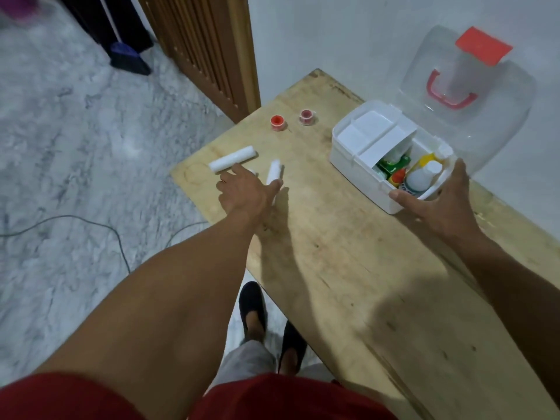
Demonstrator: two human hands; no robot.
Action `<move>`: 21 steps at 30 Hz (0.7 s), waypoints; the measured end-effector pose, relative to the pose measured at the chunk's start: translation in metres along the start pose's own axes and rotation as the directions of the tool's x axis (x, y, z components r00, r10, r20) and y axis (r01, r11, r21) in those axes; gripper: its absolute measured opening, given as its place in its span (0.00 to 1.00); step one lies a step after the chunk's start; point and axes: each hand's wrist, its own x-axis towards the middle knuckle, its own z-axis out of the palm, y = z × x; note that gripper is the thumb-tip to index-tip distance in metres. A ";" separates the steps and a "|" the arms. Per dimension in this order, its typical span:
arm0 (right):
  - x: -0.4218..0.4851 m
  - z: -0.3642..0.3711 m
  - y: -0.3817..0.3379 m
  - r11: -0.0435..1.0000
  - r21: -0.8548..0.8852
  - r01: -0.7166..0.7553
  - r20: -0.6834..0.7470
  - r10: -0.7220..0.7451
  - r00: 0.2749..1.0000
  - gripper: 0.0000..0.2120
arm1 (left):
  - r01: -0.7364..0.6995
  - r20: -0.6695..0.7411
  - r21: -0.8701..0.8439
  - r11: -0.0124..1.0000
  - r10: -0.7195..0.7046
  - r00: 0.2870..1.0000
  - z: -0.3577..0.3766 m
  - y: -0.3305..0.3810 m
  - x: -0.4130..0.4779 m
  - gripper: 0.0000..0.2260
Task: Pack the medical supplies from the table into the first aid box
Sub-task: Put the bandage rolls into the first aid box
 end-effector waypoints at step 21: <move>0.006 0.000 0.004 1.000 0.017 -0.007 0.024 0.006 1.000 0.62 | -0.184 0.056 0.079 0.980 0.180 0.982 0.021 0.020 0.029 0.15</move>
